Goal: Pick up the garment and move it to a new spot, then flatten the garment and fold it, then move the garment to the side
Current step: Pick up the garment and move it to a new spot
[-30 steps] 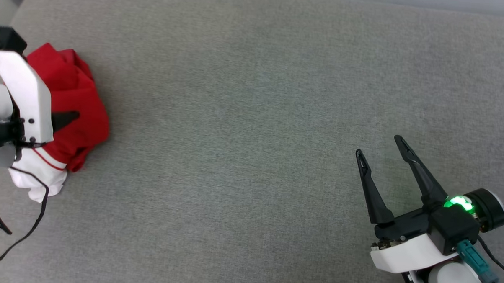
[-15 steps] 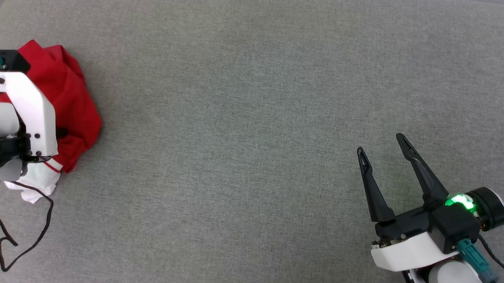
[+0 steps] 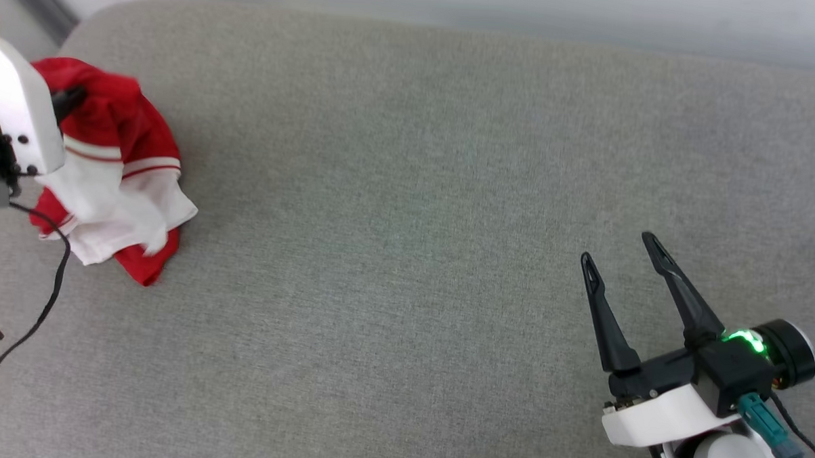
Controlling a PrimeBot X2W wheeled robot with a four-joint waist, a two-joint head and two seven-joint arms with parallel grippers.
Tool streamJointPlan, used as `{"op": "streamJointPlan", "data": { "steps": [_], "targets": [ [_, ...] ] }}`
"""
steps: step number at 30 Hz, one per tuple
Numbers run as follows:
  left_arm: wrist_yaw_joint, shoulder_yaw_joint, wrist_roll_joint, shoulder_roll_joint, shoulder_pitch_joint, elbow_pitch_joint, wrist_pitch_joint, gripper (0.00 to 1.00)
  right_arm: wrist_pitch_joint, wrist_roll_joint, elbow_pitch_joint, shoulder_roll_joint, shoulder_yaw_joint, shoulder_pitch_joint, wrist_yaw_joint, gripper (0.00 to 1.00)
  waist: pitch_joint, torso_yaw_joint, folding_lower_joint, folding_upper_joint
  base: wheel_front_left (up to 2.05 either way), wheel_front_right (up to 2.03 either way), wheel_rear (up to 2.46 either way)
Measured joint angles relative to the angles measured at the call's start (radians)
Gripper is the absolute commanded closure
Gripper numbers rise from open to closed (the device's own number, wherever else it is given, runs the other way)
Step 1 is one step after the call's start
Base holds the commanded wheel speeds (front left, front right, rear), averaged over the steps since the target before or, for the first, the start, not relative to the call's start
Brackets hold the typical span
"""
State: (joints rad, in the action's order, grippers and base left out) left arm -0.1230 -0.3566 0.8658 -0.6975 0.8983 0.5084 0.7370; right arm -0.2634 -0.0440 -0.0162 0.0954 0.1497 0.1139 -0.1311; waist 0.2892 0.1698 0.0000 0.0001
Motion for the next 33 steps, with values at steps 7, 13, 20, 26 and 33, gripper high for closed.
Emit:
{"op": "streamJointPlan", "data": {
  "steps": [7, 13, 20, 26, 33],
  "targets": [
    [-0.005, -0.041, -0.008, 0.016, 0.066, -0.144, -0.041, 1.0, 0.0, 0.007, 0.011, -0.012, -0.024, -0.036, 0.0, 0.0, -0.092, 0.005, -0.0002, 0.0, 0.0, 0.0, 0.0],
    [-0.006, -0.07, -0.014, 0.075, 0.13, -0.218, -0.083, 1.0, 0.0, 0.012, 0.017, -0.029, -0.034, -0.055, 0.0, 0.0, -0.152, -0.025, -0.0002, 0.0, 0.0, 0.0, 0.0],
    [-0.006, -0.105, -0.052, 0.18, 0.238, -0.221, -0.167, 1.0, 0.0, 0.02, 0.025, -0.04, -0.028, -0.063, 0.0, 0.0, -0.187, -0.12, -0.0002, 0.0, 0.0, 0.0, 0.0],
    [-0.006, -0.141, -0.095, 0.27, 0.335, -0.172, -0.257, 1.0, 0.0, 0.034, 0.023, -0.043, -0.038, -0.061, 0.0, 0.0, -0.192, -0.239, -0.0002, 0.0, 0.0, 0.0, 0.0],
    [-0.006, -0.224, -0.131, 0.315, 0.349, -0.094, -0.405, 1.0, 0.0, 0.067, 0.016, -0.043, -0.065, -0.069, 0.0, 0.0, -0.189, -0.386, -0.0001, 0.0, 0.0, 0.0, 0.0]
  ]
}}
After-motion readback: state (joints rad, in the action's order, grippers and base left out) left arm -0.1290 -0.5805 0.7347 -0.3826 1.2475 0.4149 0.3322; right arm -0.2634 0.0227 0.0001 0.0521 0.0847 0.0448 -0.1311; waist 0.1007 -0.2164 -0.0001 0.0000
